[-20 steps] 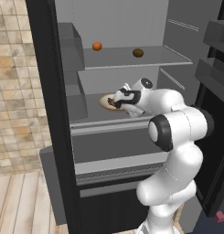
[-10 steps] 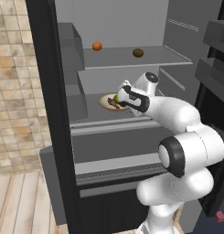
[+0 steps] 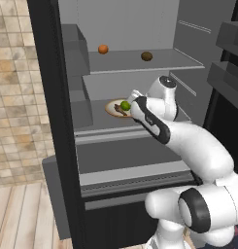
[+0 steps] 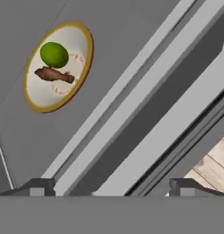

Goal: Pick the chicken drumstick and lime from their plates and place them in the bowl. Then put the bowl in the fridge.

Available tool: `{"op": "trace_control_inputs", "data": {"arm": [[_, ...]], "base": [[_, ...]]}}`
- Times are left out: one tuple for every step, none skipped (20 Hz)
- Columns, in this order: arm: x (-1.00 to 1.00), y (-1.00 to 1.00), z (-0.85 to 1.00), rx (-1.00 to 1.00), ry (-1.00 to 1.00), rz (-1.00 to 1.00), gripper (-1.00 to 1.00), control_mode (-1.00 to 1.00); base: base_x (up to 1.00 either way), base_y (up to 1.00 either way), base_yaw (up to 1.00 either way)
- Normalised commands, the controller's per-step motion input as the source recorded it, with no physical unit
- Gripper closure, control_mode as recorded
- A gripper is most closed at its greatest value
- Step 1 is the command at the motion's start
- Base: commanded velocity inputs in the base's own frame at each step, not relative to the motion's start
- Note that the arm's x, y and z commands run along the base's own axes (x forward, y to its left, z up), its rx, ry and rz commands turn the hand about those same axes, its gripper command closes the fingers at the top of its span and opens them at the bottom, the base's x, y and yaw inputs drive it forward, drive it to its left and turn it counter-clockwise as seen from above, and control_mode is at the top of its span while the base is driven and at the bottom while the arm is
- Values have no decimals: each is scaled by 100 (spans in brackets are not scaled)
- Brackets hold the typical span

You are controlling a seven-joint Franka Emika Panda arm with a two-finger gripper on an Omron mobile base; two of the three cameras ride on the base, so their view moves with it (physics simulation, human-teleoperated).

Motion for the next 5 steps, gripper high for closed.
{"op": "trace_control_inputs", "data": {"arm": [[-83, 0, 23, -21, 0, 17, -100, -100], [-86, 0, 21, -21, 0, 18, -100, -100], [-90, 0, 16, -21, -4, 21, -100, -100], [-92, 0, 9, -21, -10, 21, -100, -100], [-93, 0, 6, -20, -10, 20, -100, -100]], "base": [[0, 0, 0], [0, 0, 0], [0, 0, 0], [0, 0, 0], [0, 0, 0]]}}
